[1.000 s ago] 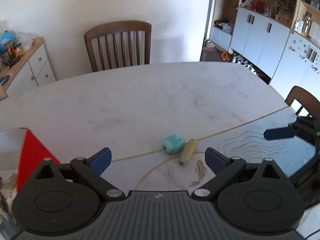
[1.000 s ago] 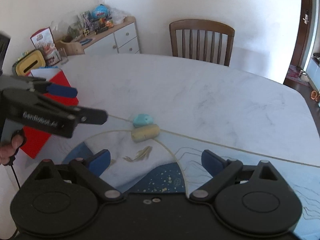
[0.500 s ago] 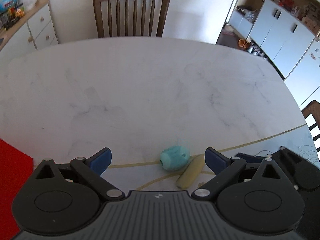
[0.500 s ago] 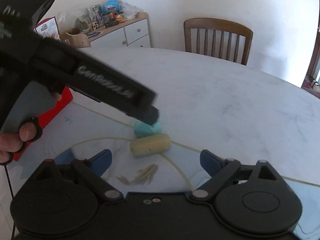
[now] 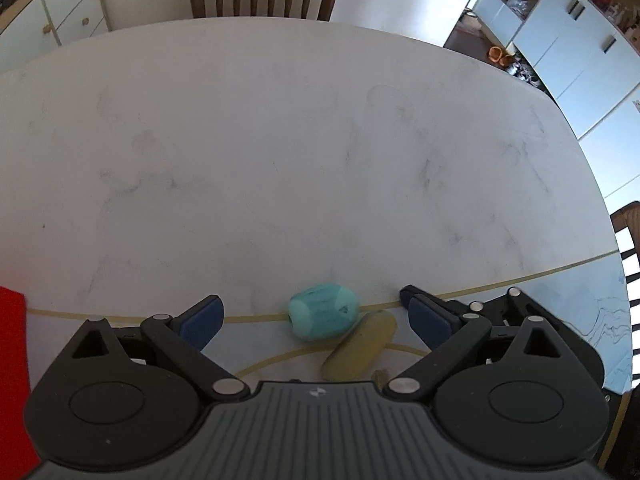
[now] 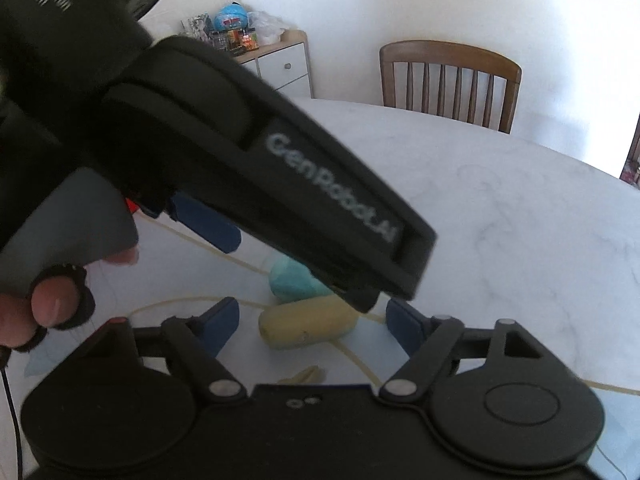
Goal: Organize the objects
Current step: 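Grasp the teal soap with left tool while right tool grasps the yellow roll, then carry the teal soap and yellow roll over the box with both tools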
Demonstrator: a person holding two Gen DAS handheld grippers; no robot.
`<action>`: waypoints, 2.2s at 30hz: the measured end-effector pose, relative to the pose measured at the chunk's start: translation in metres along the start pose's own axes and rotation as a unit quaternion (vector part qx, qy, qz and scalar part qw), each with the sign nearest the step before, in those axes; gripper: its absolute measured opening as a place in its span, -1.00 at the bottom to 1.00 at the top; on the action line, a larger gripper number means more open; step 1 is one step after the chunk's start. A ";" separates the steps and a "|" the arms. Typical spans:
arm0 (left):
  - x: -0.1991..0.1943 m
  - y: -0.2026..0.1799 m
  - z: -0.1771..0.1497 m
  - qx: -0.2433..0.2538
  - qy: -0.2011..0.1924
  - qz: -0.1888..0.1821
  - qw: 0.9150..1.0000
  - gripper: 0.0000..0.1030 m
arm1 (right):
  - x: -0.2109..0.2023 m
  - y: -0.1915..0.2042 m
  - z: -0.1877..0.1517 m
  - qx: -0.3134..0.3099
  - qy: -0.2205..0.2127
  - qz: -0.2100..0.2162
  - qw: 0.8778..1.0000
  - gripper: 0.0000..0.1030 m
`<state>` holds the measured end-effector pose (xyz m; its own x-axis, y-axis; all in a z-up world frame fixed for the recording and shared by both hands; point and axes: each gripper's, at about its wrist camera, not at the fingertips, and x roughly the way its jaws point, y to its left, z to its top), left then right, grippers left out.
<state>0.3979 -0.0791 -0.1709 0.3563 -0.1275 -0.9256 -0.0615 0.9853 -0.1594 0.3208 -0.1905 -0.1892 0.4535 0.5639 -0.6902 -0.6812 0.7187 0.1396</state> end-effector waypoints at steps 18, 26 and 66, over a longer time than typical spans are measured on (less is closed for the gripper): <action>-0.004 -0.003 -0.005 -0.048 0.008 -0.016 0.999 0.08 | -0.014 -0.004 -0.012 0.010 -0.009 -0.017 1.000 -0.02; -0.008 -0.006 -0.009 -0.045 0.003 -0.023 0.999 -0.14 | -0.023 -0.010 -0.019 0.019 -0.009 -0.019 1.000 -0.04; -0.010 -0.019 -0.015 -0.038 0.004 0.053 0.998 -0.01 | -0.066 -0.003 -0.051 0.066 0.016 -0.022 0.997 -0.03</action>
<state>0.3814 -0.0982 -0.1636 0.3365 -0.0242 -0.9414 -0.1690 0.9819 -0.0857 0.2636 -0.2506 -0.1803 0.4602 0.5192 -0.7201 -0.5787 0.7906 0.2002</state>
